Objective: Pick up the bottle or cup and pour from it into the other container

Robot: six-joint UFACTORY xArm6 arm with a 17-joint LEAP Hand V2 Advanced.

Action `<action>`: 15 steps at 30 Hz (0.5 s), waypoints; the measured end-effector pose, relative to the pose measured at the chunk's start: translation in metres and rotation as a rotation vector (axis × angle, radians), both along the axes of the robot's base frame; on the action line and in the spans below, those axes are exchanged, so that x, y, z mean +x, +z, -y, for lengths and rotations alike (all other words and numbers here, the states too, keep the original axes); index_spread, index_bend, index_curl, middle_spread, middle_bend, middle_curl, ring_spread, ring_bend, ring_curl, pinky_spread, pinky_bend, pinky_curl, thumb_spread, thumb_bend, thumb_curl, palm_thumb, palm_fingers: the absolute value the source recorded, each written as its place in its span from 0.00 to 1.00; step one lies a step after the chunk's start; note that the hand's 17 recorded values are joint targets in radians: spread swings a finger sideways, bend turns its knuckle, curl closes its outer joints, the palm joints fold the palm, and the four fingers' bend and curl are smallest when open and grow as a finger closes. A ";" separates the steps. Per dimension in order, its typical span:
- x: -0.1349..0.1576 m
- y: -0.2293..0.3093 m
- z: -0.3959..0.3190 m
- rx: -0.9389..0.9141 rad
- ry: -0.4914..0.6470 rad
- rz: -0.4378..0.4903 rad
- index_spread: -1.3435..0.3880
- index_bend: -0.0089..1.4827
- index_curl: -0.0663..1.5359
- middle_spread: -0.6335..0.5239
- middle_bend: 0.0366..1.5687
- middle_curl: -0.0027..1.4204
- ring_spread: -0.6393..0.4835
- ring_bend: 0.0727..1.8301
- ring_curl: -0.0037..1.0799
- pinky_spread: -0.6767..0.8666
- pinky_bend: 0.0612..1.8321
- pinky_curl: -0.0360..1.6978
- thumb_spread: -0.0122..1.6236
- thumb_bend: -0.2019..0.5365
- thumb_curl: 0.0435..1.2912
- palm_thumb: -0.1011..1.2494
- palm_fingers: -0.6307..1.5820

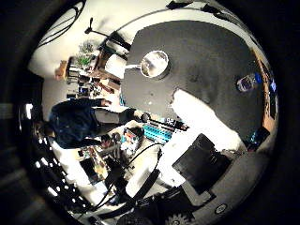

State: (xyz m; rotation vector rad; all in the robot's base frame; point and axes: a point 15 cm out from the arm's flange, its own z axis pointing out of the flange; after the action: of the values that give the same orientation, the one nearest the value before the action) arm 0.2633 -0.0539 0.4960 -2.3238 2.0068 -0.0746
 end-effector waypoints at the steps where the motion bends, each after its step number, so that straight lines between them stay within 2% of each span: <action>1: 0.000 -0.001 0.003 0.016 -0.015 0.011 0.56 0.13 0.27 0.45 0.20 0.29 0.54 0.31 0.15 0.67 0.37 0.01 0.73 0.24 0.23 0.59 0.48; 9: -0.015 0.001 0.058 0.113 -0.148 0.085 0.56 0.12 0.26 0.45 0.21 0.29 0.54 0.35 0.16 0.68 0.40 0.01 0.73 0.24 0.22 0.53 0.49; 15: -0.031 -0.008 0.110 0.147 -0.243 0.103 0.57 0.13 0.25 0.46 0.22 0.29 0.53 0.36 0.16 0.68 0.43 0.01 0.74 0.24 0.21 0.50 0.48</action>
State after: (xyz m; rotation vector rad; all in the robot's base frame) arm 0.2319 -0.1636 0.4884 -1.9421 2.1530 -0.0559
